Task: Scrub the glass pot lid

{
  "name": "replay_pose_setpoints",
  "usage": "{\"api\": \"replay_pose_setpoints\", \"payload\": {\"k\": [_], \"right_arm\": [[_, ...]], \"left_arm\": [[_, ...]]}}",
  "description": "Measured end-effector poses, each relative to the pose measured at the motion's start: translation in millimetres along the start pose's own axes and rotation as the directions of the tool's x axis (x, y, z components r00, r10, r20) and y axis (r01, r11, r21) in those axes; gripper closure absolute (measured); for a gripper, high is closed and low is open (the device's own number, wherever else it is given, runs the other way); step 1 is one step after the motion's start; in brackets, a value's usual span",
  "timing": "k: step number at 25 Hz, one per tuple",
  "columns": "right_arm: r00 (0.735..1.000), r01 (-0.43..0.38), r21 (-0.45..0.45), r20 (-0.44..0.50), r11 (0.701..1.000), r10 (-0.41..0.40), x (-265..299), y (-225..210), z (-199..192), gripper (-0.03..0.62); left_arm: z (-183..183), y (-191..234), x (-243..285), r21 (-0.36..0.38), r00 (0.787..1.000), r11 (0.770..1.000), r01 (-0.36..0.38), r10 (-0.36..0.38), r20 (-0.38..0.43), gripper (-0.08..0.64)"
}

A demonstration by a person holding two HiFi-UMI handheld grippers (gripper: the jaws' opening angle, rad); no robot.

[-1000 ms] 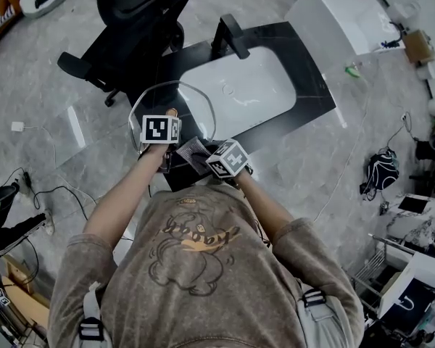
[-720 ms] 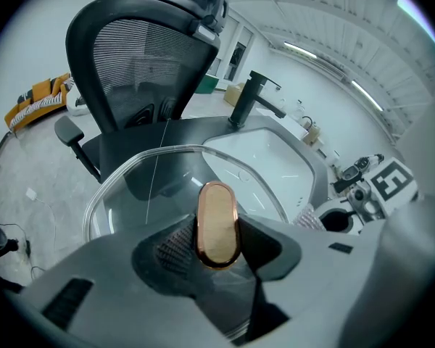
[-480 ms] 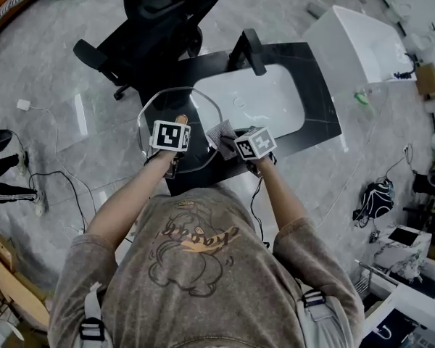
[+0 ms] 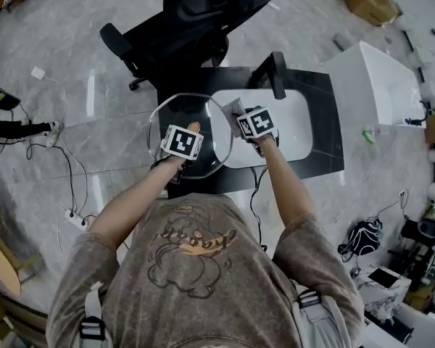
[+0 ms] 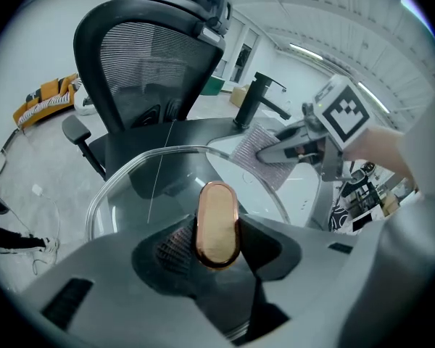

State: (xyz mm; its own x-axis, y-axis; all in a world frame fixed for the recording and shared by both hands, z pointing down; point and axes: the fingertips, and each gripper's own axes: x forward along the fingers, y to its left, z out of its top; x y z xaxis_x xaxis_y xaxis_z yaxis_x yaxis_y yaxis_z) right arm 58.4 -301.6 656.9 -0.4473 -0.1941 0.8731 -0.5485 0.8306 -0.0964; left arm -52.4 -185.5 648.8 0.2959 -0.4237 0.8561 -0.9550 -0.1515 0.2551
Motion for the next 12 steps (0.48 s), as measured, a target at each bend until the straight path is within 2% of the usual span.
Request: {"api": "replay_pose_setpoints", "payload": {"k": [2,4,7,12], "right_arm": [[1.000,0.009,-0.042,-0.004,0.999,-0.009,10.5,-2.7,20.5,0.503],[1.000,0.003,-0.073,-0.006,0.997,-0.003,22.3,-1.3,39.6,0.503],[1.000,-0.020,-0.103,-0.009,0.995,0.019,39.7,4.4,65.9,0.503],[0.996,-0.087,-0.131,-0.011,0.988,0.087,64.9,27.8,102.1,0.503]], "left_arm": [[0.7,-3.9,1.7,-0.012,1.000,1.000,0.017,-0.017,0.004,0.373],[-2.0,-14.5,7.2,-0.040,0.998,0.997,0.070,-0.070,0.002,0.372],[0.0,-5.1,8.0,-0.028,1.000,0.999,0.017,-0.017,0.013,0.371],[2.8,-2.2,3.1,-0.037,0.999,0.999,-0.010,0.012,0.034,0.371]]}}
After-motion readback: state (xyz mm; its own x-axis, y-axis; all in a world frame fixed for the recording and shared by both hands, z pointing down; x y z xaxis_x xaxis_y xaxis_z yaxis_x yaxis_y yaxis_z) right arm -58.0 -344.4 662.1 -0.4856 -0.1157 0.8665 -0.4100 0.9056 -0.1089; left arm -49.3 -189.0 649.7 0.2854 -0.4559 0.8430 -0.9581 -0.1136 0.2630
